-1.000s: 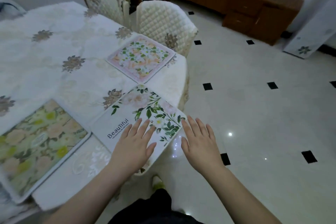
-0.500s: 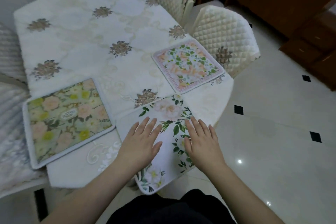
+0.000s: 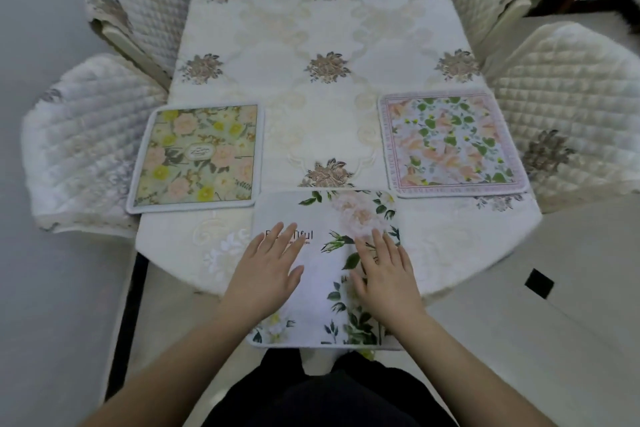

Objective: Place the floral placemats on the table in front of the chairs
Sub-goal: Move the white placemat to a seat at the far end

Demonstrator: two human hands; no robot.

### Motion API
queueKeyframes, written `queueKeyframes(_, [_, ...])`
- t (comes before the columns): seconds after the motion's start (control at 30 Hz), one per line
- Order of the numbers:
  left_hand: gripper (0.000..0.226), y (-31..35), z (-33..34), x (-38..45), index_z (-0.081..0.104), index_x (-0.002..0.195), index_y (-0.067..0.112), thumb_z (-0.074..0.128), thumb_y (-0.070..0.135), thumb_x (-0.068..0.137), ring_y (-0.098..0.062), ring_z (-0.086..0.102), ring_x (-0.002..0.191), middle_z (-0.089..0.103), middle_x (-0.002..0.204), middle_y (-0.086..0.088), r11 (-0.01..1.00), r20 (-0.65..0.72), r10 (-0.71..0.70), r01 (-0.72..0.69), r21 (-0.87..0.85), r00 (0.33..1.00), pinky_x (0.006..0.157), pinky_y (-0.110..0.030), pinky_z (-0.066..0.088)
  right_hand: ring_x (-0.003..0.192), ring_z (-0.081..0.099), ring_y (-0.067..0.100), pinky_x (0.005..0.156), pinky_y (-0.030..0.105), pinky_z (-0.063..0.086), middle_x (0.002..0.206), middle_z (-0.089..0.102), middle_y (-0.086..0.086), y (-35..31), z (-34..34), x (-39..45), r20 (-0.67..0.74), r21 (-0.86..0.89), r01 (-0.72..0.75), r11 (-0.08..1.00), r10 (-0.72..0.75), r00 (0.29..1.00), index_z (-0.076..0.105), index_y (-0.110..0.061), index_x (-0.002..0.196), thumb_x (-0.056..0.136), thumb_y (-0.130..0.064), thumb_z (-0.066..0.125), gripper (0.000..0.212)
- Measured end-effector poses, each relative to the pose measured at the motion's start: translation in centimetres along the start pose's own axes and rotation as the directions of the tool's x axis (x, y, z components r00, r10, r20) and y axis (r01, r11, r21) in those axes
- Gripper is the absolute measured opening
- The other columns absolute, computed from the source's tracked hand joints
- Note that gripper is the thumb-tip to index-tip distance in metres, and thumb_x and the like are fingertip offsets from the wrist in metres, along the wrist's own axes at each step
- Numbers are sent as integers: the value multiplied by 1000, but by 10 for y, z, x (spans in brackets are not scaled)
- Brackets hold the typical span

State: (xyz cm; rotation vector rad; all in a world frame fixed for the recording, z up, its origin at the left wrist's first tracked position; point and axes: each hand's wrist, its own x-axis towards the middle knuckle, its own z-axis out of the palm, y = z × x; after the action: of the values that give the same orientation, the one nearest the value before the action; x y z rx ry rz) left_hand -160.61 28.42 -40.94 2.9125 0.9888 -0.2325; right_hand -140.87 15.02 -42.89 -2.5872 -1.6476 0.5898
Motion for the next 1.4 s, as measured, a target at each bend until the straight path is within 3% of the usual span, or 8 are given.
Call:
queueKeyframes(0.2, [58,26,17,-3,56,138,18,28,45,94,-30,44,139,47,150,-8,995,132,-89,94,-30,987,106,-49,41,142,27,35,113,48,15,152,39,17,25,18,4,24,-83,97,992,-95,995,50,-22,142,85,-63,39,71])
queueKeyframes(0.43, [57,22,38,-6,56,138,19,33,45,93,-31,48,135,50,147,-9,986,185,-127,144,-83,975,100,-53,49,141,36,34,112,46,17,153,40,14,21,27,1,35,-70,85,994,-83,996,48,-21,144,89,-58,37,67])
queueKeyframes(0.6, [59,6,61,-15,38,150,28,30,55,97,-31,40,141,37,157,-6,978,155,-123,146,-147,980,107,-52,42,147,24,31,116,44,10,159,28,11,22,33,-1,6,-40,58,998,-57,998,38,-28,150,93,-60,34,66])
queueKeyframes(0.77, [75,-7,70,-26,28,153,38,15,76,89,-41,13,148,15,161,-23,858,148,-419,444,-257,896,116,-51,17,149,-10,35,118,46,-6,162,-7,20,23,35,-5,-4,-3,-95,996,95,996,9,-38,155,83,-78,15,82])
queueKeyframes(0.93, [97,-10,64,-28,22,155,34,-1,86,76,-40,17,148,20,159,-25,840,177,-403,440,-317,898,117,-49,18,149,-7,36,119,47,2,160,-12,25,17,30,-8,37,37,-251,967,250,968,-13,-31,154,83,-83,28,97])
queueKeyframes(1.07, [87,-10,54,-26,15,156,31,6,72,79,-35,6,150,9,162,-21,838,202,-388,435,-328,899,120,-43,11,150,-1,33,120,45,2,161,-1,22,12,24,-8,75,35,-288,957,285,956,-7,-27,156,83,-81,33,99])
queueKeyframes(1.27, [64,-5,43,-34,15,157,27,43,39,101,-30,3,152,2,164,-15,790,161,-380,410,-456,911,119,-41,12,150,4,32,120,44,2,161,5,20,6,19,-15,3,62,-276,959,276,961,1,-25,156,89,-71,39,90])
queueKeyframes(1.4, [61,-8,29,-40,20,156,28,47,25,101,-19,30,143,6,165,1,631,122,-380,353,-691,917,107,-30,32,136,38,32,103,41,37,156,21,13,0,-1,-23,-82,379,-228,897,278,957,17,-20,155,95,-38,58,74])
